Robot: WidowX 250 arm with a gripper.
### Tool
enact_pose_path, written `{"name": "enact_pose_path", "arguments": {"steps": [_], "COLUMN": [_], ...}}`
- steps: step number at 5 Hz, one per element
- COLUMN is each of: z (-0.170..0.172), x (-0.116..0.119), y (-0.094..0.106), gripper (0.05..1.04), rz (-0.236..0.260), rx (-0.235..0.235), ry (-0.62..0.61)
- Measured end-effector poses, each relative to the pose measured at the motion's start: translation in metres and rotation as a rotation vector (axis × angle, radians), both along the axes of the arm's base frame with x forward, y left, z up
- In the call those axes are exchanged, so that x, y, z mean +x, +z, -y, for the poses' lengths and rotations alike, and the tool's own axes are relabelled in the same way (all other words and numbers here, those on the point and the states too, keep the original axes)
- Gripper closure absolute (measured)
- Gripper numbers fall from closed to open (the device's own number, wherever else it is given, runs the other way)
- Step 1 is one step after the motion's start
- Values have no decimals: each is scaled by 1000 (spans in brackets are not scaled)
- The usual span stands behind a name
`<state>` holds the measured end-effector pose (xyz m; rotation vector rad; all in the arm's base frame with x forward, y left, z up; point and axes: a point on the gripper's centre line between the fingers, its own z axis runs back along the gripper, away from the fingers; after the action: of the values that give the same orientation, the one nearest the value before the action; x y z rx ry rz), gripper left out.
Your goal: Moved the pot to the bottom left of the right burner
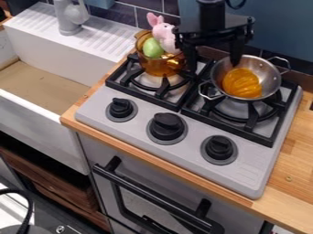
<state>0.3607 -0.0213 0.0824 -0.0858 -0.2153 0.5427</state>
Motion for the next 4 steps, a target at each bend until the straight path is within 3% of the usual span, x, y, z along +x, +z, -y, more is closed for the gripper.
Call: {"name": "enact_pose_path", "arguments": {"steps": [1,4], "z": [7,9], "x": [1,13], "y": [-11,-22], "gripper": [89,91], "rz": [-16,-25], "rx": [-30,-35], "ry": [32,80]}}
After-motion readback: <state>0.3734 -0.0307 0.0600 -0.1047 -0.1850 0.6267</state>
